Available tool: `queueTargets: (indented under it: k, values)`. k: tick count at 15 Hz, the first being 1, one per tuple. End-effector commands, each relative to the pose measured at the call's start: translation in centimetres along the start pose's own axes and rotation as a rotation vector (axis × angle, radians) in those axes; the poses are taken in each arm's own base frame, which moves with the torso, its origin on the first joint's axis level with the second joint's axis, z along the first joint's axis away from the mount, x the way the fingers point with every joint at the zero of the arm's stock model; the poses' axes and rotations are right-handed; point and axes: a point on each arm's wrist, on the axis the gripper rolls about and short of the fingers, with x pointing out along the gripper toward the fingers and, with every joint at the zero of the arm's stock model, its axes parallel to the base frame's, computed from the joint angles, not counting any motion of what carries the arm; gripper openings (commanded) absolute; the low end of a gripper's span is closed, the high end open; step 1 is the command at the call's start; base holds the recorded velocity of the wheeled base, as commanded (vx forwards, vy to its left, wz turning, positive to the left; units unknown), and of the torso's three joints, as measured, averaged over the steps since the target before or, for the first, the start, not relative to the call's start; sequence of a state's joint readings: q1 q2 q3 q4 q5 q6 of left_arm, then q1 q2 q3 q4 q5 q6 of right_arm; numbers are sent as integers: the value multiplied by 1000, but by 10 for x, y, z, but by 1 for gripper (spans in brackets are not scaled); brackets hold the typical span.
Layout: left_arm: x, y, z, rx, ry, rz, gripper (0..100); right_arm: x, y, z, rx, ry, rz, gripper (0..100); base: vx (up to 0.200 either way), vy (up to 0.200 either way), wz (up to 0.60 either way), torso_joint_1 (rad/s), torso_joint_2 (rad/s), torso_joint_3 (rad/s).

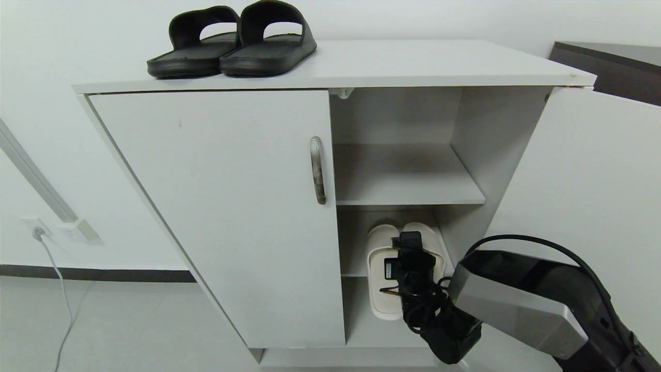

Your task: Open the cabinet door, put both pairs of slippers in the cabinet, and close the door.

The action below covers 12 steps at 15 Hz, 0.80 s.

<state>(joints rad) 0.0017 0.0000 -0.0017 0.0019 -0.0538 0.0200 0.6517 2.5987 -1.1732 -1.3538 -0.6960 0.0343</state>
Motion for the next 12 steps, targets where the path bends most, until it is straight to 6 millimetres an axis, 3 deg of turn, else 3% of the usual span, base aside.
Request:
queueTargets:
  k: [1,12]
  values:
    - [0,0,0,0,1,0,0,14,-2,10,17,-16,-17,0,0,0,0,0,0,0]
    - [0,0,0,-2,1,1,0,67,8,27,5,0,15,0,0,0,0,0,0,0]
